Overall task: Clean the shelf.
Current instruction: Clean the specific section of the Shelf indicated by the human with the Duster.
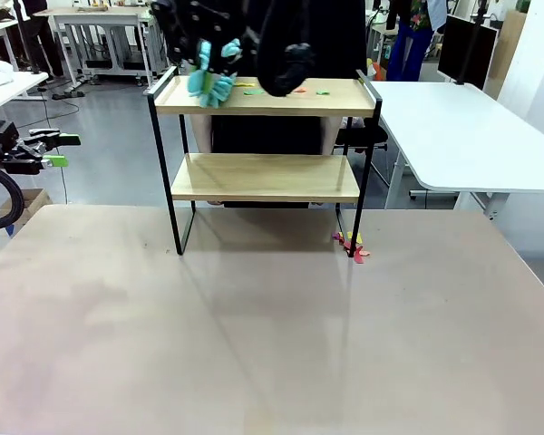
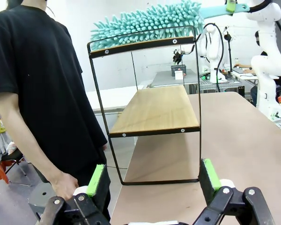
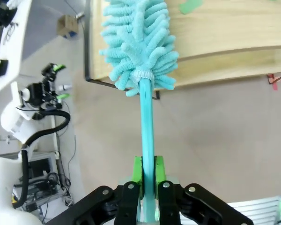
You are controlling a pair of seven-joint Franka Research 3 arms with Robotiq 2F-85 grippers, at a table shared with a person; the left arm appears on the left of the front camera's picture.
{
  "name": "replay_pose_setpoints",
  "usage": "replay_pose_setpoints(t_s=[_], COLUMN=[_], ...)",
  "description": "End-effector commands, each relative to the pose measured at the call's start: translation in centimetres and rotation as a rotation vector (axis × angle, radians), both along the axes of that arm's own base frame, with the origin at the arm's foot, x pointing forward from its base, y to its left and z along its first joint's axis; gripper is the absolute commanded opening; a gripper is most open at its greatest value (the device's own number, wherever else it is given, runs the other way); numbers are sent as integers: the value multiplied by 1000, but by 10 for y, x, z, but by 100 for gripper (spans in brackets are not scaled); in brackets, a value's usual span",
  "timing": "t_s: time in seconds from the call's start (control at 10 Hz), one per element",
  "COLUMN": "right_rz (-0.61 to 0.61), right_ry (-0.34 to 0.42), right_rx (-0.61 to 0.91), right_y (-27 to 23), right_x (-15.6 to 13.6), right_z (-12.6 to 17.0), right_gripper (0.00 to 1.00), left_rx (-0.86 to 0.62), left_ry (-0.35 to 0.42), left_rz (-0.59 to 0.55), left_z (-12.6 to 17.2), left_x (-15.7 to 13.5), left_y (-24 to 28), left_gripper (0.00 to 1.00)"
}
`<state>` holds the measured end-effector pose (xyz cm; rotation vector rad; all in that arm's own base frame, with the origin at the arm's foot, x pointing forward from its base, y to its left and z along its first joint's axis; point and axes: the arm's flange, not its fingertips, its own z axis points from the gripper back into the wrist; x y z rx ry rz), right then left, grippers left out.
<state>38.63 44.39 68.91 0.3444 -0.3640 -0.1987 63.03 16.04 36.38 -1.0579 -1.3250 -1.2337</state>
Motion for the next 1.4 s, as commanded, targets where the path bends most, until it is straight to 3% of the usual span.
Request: replay_pose_setpoints(t_s=[0.0,0.7,1.0,1.1,1.3], right_rz=[36,-61,-172,-264,-269], right_ry=[56,148,189,172,104], right_rx=[-34,-162,-271,-342,-337], right_y=[-40,-135,-175,-187,-190], right_x=[-8,-17,-22,-24,-33], right_z=[-15,-18,-19,-14,4], right_gripper=[13,13,13,13,13], left_rx=[-2,-2,-2,-2,-2], left_ry=[-6,-6,-6,-6,-6], left_rz=[1,1,1,1,1], left_z=[4,4,4,4,4], left_x=[-2,-2,-2,-2,-2], left_y=[-1,-1,-1,-1,-1], left_gripper=[100,100,100,100,100])
